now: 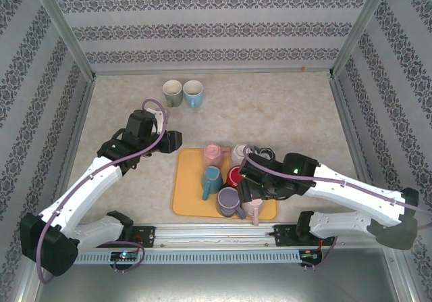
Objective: Turn the mug right side up
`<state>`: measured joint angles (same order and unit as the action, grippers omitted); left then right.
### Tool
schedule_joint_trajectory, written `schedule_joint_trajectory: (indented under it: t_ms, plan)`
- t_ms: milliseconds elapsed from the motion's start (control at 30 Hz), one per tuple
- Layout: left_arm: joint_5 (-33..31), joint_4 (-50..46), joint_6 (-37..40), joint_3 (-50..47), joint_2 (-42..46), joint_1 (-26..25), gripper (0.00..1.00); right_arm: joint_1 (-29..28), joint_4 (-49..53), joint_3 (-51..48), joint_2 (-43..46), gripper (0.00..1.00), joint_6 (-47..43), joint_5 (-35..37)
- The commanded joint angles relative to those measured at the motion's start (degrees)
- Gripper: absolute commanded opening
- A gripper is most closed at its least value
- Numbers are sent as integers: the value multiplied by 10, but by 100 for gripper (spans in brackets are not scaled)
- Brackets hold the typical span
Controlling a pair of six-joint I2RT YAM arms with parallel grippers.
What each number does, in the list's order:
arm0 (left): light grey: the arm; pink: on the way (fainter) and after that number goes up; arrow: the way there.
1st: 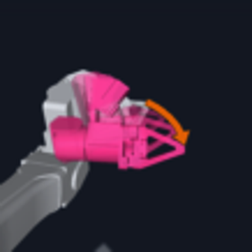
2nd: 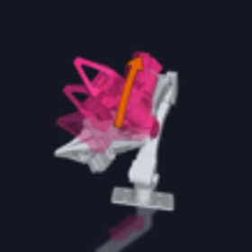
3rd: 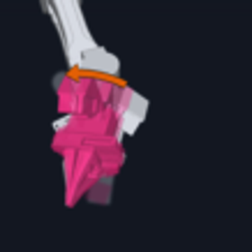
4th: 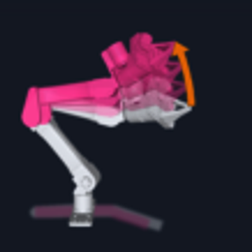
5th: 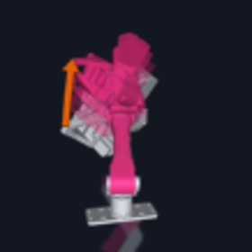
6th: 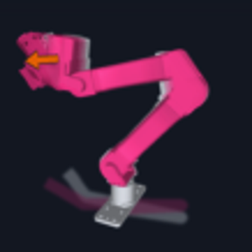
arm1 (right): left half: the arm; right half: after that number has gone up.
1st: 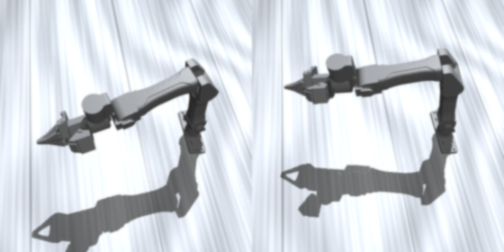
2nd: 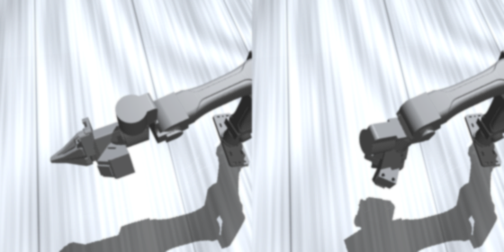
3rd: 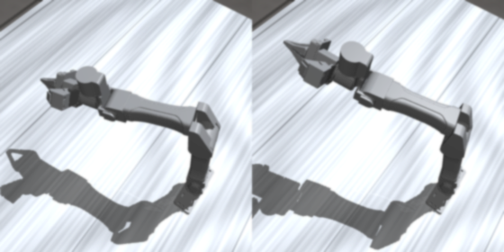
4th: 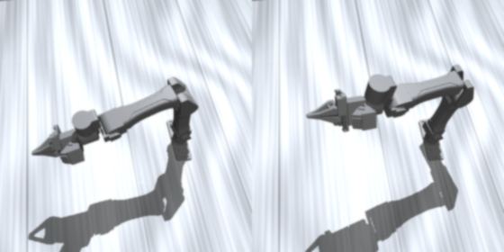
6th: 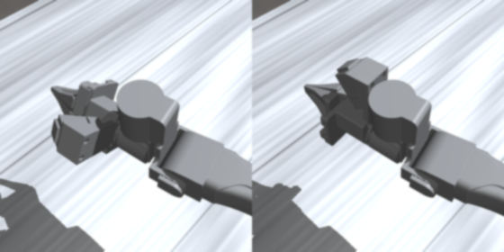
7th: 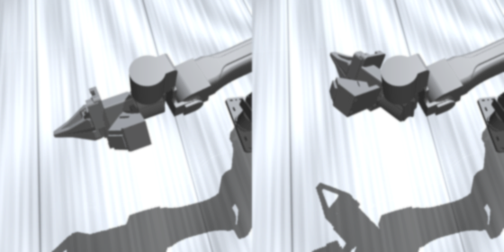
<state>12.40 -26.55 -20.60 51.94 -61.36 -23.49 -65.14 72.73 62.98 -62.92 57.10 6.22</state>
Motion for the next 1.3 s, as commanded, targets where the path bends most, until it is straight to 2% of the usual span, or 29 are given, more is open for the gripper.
schedule_joint_trajectory:
  t_ms: [0, 200, 533, 733, 1167, 1267]
  plan:
    - [-4, 27, 5, -4, 24, 5, 52, -3, 1, -43, 10, 86, 104, 19]
    - [-50, 18, 22, -12, 57, -5, 53, 19, -103, -121, 4, 89, 123, -31]
    - [-78, 14, 41, -13, 67, -15, 53, 42, -142, -139, -41, 87, 98, -37]
    - [-85, 13, 45, -15, 71, -17, 54, 42, -156, -160, -49, 84, 98, -42]
    - [-94, 13, 46, -15, 69, -18, 54, 42, -148, -180, -8, 76, 96, -37]
    - [-96, 13, 47, -15, 69, -18, 54, 44, -144, -188, -1, 76, 95, -29]
